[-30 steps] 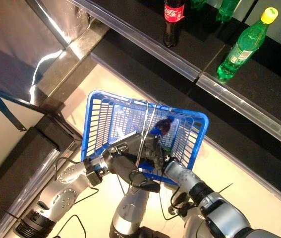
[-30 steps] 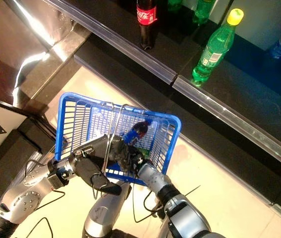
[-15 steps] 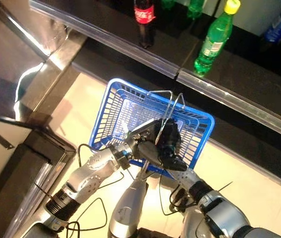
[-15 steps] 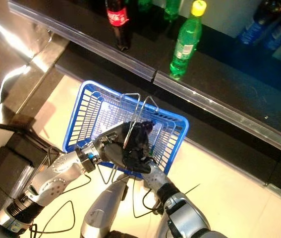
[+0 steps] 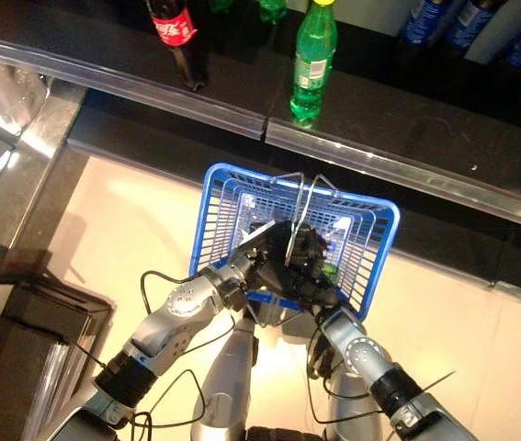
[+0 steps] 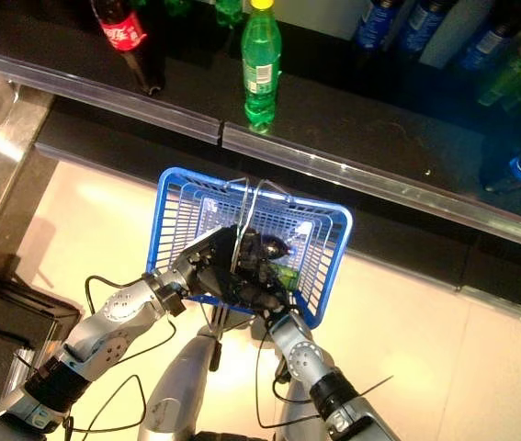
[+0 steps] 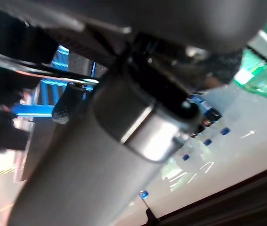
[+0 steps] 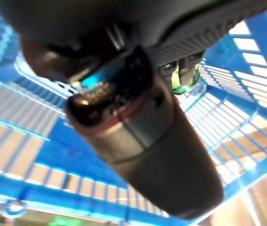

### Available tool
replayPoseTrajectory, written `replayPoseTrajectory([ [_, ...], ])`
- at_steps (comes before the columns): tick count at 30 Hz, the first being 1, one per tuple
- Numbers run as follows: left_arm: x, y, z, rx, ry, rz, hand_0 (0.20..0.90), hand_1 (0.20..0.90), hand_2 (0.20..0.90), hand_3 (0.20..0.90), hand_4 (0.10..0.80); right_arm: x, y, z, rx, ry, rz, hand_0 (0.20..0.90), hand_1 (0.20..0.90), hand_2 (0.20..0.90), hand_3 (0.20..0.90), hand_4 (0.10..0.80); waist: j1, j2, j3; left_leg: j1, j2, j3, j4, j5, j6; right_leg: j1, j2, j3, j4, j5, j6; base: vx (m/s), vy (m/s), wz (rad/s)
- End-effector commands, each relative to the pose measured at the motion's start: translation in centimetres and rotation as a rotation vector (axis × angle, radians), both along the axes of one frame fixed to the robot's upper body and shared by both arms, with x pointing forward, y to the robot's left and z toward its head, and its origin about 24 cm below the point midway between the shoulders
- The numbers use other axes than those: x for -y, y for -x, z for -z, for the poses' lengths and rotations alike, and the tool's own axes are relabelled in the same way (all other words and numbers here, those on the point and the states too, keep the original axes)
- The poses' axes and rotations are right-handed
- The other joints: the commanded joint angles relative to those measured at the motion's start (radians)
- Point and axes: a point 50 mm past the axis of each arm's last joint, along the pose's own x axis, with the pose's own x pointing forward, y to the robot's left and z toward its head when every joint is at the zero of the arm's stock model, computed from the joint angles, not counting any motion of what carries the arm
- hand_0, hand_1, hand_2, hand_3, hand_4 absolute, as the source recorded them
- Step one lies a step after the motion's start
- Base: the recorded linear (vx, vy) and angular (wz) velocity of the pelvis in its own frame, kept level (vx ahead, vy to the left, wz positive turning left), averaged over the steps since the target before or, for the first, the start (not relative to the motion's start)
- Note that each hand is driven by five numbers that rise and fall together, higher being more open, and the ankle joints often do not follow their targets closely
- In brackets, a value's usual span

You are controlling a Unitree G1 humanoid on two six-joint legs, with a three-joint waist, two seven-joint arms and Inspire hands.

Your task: Pick up the drink and place into the basket.

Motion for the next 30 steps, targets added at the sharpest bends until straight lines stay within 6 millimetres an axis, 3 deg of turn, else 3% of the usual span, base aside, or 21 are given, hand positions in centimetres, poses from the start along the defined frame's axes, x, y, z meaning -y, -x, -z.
replayPoseTrajectory([
  [1, 2.3, 5.8, -16.2, 0.831, 0.619, 0.310, 0.300, 0.300, 0.300, 0.200, 0.100, -0.4, -0.6, -4.3, 0.261, -0.079, -0.040, 0.900, 0.900, 0.900, 0.900, 0.800, -0.006, -0.008, -0.060, 0.009, 0.035, 0.027, 0.099, -0.050, 0.029, -0.003, -0.013, 0.009, -0.057, 0.190, -0.019, -0.007, -0.005, -0.04],
  [10, 0.3, 5.3, -15.4, 0.858, 0.639, 0.244, 0.300, 0.300, 0.300, 0.200, 0.100, 2.8, 0.4, -6.2, 0.438, -0.184, 0.070, 0.900, 0.900, 0.900, 0.900, 0.800, -0.031, -0.027, -0.067, 0.013, 0.050, 0.046, 0.107, -0.056, 0.031, -0.009, -0.004, 0.023, -0.051, 0.189, -0.017, -0.008, -0.002, -0.09],
  [22, -2.7, 4.0, -13.6, 0.789, 0.736, 0.093, 0.300, 0.300, 0.300, 0.200, 0.100, 5.2, 1.5, -6.0, 0.530, -0.279, 0.159, 0.900, 0.900, 0.900, 0.900, 0.800, -0.043, -0.041, -0.099, 0.032, 0.063, 0.057, 0.093, -0.057, 0.027, 0.007, 0.003, 0.034, -0.067, 0.187, -0.013, -0.005, -0.002, -0.01],
  [26, -3.7, 3.7, -12.3, 0.732, 0.751, 0.008, 0.300, 0.300, 0.300, 0.200, 0.100, 4.8, 2.5, -5.7, 0.588, -0.270, 0.077, 0.900, 0.900, 0.900, 0.900, 0.800, -0.049, -0.049, -0.120, 0.045, 0.067, 0.057, 0.075, -0.052, 0.023, 0.019, 0.010, 0.040, -0.087, 0.189, -0.010, -0.028, -0.027, -0.07],
  [30, -5.6, 3.2, -9.4, 0.608, 0.770, -0.142, 0.300, 0.300, 0.300, 0.200, 0.100, 4.9, 4.4, -4.2, 0.603, -0.282, 0.024, 0.900, 0.900, 0.900, 0.900, 0.800, -0.062, -0.056, -0.160, 0.080, 0.077, 0.063, 0.037, -0.045, 0.017, 0.050, 0.021, 0.056, -0.133, 0.195, -0.008, -0.009, -0.033, -0.10],
])
